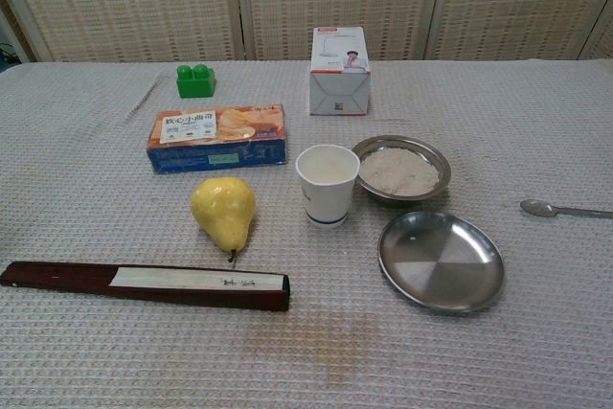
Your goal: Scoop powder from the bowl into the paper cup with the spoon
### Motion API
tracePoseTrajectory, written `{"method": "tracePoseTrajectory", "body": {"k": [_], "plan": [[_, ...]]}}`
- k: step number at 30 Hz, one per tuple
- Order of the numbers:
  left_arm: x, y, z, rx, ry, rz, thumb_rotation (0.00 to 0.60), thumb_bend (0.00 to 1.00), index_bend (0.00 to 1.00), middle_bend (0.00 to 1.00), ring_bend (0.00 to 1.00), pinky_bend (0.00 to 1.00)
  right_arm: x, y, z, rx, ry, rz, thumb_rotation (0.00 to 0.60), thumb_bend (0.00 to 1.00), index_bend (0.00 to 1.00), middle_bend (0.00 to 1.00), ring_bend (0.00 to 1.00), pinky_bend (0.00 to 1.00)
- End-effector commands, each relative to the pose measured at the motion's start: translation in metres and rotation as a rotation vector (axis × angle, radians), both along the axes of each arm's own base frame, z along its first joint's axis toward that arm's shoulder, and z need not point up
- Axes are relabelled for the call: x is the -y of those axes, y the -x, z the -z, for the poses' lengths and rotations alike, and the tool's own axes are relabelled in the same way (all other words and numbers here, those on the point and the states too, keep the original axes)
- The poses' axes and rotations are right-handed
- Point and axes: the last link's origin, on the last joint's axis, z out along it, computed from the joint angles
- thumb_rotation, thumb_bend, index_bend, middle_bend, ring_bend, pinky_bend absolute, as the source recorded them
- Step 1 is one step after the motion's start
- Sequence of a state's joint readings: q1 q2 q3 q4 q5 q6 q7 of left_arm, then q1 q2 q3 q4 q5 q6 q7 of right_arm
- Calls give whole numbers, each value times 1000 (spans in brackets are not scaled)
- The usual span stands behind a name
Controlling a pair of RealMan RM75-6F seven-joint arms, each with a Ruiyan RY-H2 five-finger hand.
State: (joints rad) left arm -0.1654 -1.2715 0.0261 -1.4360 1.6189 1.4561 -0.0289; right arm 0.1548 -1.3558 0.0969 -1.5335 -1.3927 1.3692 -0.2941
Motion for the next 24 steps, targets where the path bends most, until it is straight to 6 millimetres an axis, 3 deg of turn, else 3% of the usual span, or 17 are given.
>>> {"method": "tracePoseTrajectory", "body": {"k": [1,9,15,24], "plan": [[-1,1,-1,4,2,-5,600,469,0,0,0,183,37,4,23,-60,-40,23,600,292,376,73,0,0],[-1,4,0,3,13,-17,600,468,0,0,0,183,71,7,50,-91,-61,74,600,293,386,73,0,0],[-3,6,1,0,20,-32,600,468,0,0,0,183,78,12,68,-97,-100,92,600,295,429,77,0,0],[-4,8,3,-3,29,-38,600,468,0,0,0,183,83,17,79,-89,-112,103,600,297,486,108,0,0]]}}
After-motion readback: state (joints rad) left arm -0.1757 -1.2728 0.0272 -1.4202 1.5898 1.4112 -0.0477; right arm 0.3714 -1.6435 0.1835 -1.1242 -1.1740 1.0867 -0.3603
